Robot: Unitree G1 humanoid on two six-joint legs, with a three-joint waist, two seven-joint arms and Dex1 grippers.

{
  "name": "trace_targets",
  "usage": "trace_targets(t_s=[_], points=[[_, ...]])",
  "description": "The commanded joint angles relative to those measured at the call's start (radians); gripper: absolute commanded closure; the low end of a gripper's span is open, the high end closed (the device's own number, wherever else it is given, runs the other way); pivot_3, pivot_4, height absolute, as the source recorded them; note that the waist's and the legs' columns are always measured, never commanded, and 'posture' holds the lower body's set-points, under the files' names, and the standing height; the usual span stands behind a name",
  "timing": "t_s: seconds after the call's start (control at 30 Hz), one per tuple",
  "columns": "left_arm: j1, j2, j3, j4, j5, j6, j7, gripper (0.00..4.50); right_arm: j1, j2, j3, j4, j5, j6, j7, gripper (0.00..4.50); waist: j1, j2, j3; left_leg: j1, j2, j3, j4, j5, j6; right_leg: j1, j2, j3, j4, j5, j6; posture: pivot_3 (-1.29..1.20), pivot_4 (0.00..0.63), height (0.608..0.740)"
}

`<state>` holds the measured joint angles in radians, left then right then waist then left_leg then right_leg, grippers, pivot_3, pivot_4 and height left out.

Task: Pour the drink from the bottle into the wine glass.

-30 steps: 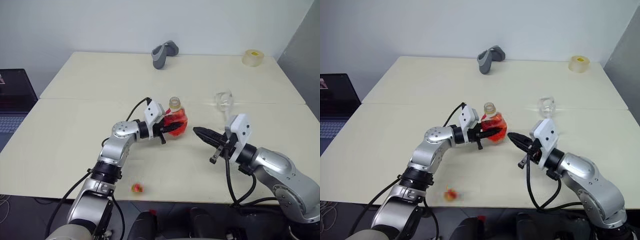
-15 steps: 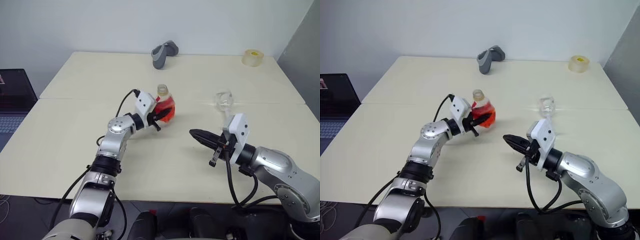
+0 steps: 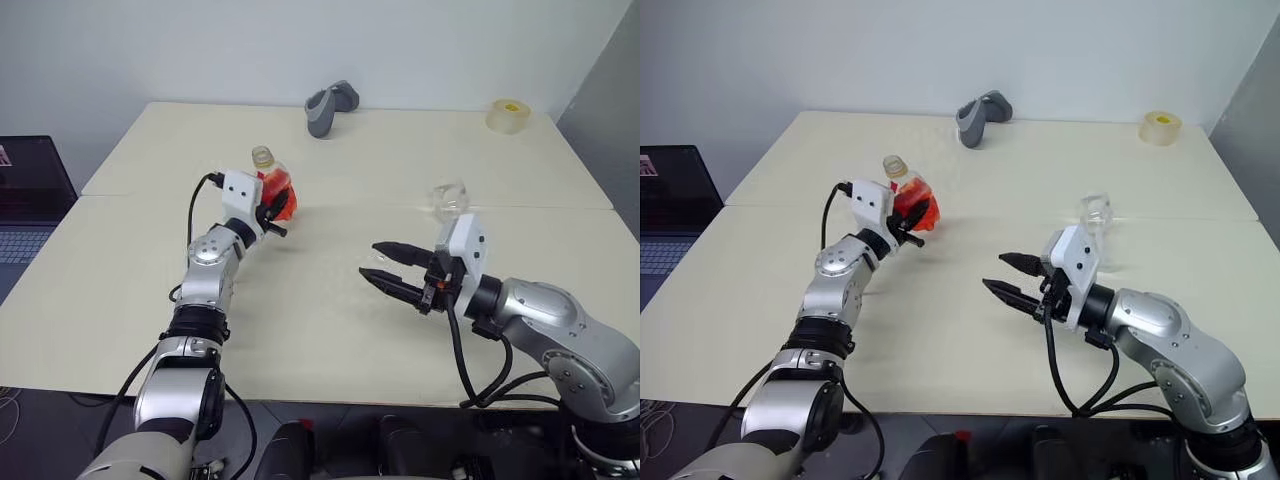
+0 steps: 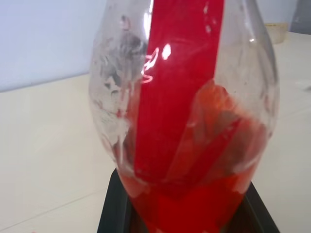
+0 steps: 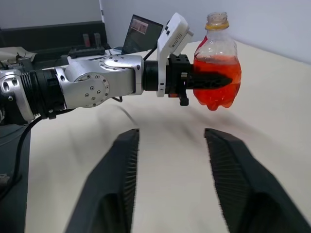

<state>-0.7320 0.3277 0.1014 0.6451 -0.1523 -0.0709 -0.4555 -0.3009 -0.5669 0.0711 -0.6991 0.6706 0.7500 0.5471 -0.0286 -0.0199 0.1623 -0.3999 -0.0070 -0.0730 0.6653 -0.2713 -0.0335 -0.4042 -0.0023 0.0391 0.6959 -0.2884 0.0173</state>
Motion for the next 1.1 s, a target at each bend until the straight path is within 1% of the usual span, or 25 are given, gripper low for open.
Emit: trace_targets(t_s=[0.03, 0.07, 0.1, 0.33, 0.5, 0.7, 0.83, 0.9, 0.93, 0.97, 1.1], points=[[-0.002, 0.021, 0.052, -0.011, 0.002, -0.023, 0.077, 3.79, -0.044, 0.012, 0.022, -0.005, 0.028, 0.005, 0.028, 0.74, 0.000, 0.000, 0.000, 0.000, 0.000, 0.000, 0.000, 0.000, 0.000, 0.000, 0.000, 0.000, 0.000, 0.000, 0.000, 0.00, 0.150, 0.740], [0.004, 0.027, 0.066, -0.011, 0.005, -0.020, 0.107, 3.79, -0.055, 0.010, 0.040, 0.003, 0.015, 0.002, 0.037, 0.40, -0.002, 0.000, 0.000, 0.000, 0.000, 0.000, 0.000, 0.000, 0.000, 0.000, 0.000, 0.000, 0.000, 0.000, 0.000, 0.00, 0.150, 0.740], [0.008, 0.030, 0.074, -0.012, 0.007, -0.017, 0.126, 3.79, -0.062, 0.008, 0.054, 0.008, 0.004, -0.002, 0.043, 0.37, -0.003, 0.000, 0.000, 0.000, 0.000, 0.000, 0.000, 0.000, 0.000, 0.000, 0.000, 0.000, 0.000, 0.000, 0.000, 0.00, 0.150, 0.740], [0.028, 0.066, 0.101, 0.010, 0.016, 0.034, 0.200, 3.79, -0.099, 0.025, 0.098, 0.040, -0.021, -0.013, 0.059, 0.37, 0.000, -0.001, 0.000, 0.000, 0.000, 0.000, 0.000, 0.000, 0.000, -0.001, 0.000, -0.001, 0.000, 0.000, 0.000, 0.00, 0.150, 0.740], [0.004, 0.081, 0.114, 0.079, 0.002, 0.063, 0.180, 3.79, -0.123, 0.034, 0.114, 0.063, -0.037, -0.022, 0.078, 0.37, 0.000, -0.001, 0.000, 0.000, 0.000, 0.000, 0.000, 0.000, 0.000, 0.000, -0.001, -0.001, 0.000, 0.000, 0.000, 0.00, 0.150, 0.740], [-0.020, 0.099, 0.112, 0.197, 0.033, 0.023, 0.195, 3.79, -0.132, 0.040, 0.132, 0.070, -0.057, -0.032, 0.091, 0.37, 0.000, -0.001, -0.001, 0.000, 0.000, -0.001, 0.000, 0.000, 0.000, 0.000, -0.001, -0.001, 0.001, 0.000, 0.000, 0.00, 0.150, 0.740], [-0.043, 0.098, 0.121, 0.237, 0.023, 0.008, 0.201, 3.79, -0.144, 0.041, 0.126, 0.074, -0.063, -0.026, 0.098, 0.37, 0.000, -0.001, -0.001, 0.000, 0.000, -0.001, 0.000, 0.000, 0.000, 0.000, -0.001, -0.001, 0.001, 0.000, 0.000, 0.00, 0.150, 0.740], [-0.041, 0.091, 0.131, 0.238, 0.010, 0.001, 0.207, 3.08, -0.137, 0.036, 0.122, 0.071, -0.066, -0.026, 0.098, 0.37, 0.000, -0.001, -0.001, 0.000, 0.000, -0.001, 0.000, 0.000, 0.000, 0.000, -0.001, -0.001, 0.001, 0.000, 0.000, 0.00, 0.150, 0.740], [-0.037, 0.088, 0.136, 0.227, 0.002, 0.002, 0.205, 2.87, -0.136, 0.033, 0.119, 0.068, -0.064, -0.023, 0.097, 0.37, 0.000, -0.001, -0.001, 0.000, 0.000, -0.001, 0.000, 0.000, 0.000, 0.000, -0.001, -0.001, 0.001, 0.000, 0.000, 0.00, 0.150, 0.740], [-0.031, 0.086, 0.138, 0.213, -0.003, 0.004, 0.203, 2.47, -0.135, 0.031, 0.115, 0.065, -0.061, -0.019, 0.096, 0.37, 0.000, -0.001, -0.001, 0.000, 0.000, -0.001, 0.000, 0.000, 0.000, 0.000, -0.001, -0.001, 0.001, 0.000, 0.000, 0.00, 0.150, 0.740], [0.006, 0.078, 0.141, 0.152, -0.004, 0.007, 0.210, 1.19, -0.133, 0.024, 0.107, 0.059, -0.054, -0.010, 0.093, 0.37, 0.000, -0.001, -0.001, 0.000, 0.000, -0.001, 0.000, 0.000, 0.000, -0.001, -0.001, -0.001, 0.001, 0.000, 0.000, 0.00, 0.150, 0.740]])
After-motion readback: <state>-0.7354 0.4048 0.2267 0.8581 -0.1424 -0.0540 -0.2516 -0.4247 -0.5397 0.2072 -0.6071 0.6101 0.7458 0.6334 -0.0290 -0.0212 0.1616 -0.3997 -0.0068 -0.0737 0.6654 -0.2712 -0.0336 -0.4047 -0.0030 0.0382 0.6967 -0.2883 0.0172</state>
